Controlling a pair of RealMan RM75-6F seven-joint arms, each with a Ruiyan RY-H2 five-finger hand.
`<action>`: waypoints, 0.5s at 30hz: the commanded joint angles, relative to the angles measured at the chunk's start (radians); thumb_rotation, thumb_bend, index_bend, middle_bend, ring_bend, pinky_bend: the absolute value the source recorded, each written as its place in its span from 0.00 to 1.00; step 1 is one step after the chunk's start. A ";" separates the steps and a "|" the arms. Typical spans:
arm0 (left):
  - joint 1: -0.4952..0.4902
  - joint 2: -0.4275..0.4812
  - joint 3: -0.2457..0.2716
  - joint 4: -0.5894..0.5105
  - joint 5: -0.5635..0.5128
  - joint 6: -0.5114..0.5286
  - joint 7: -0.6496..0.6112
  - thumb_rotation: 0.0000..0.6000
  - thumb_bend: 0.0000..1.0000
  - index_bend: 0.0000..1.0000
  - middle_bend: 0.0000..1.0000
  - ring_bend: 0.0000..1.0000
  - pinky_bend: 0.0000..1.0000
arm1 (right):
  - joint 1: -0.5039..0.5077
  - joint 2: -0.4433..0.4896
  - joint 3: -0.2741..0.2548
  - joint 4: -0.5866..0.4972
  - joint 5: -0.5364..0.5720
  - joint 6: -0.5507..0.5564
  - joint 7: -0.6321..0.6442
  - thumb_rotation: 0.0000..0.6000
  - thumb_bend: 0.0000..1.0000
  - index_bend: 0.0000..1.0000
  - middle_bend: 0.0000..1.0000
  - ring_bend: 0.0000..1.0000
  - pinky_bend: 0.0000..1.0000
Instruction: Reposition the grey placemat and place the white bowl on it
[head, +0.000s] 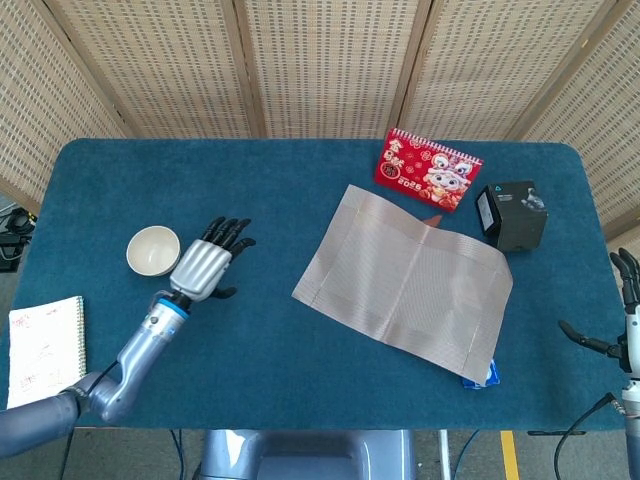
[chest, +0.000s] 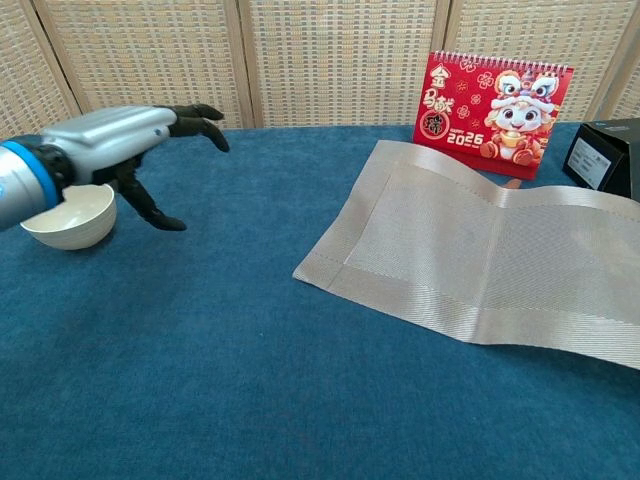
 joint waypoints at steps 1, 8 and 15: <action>-0.062 -0.077 -0.011 0.062 -0.044 -0.043 0.062 1.00 0.07 0.20 0.00 0.00 0.00 | 0.000 -0.003 0.006 0.010 -0.004 0.005 0.023 1.00 0.15 0.00 0.00 0.00 0.00; -0.136 -0.202 -0.016 0.169 -0.116 -0.097 0.139 1.00 0.08 0.20 0.00 0.00 0.00 | -0.001 -0.004 0.004 0.012 -0.022 0.015 0.050 1.00 0.15 0.00 0.00 0.00 0.00; -0.201 -0.312 -0.013 0.271 -0.140 -0.101 0.194 1.00 0.08 0.20 0.00 0.00 0.00 | -0.005 0.006 0.006 0.006 -0.030 0.020 0.090 1.00 0.15 0.00 0.00 0.00 0.00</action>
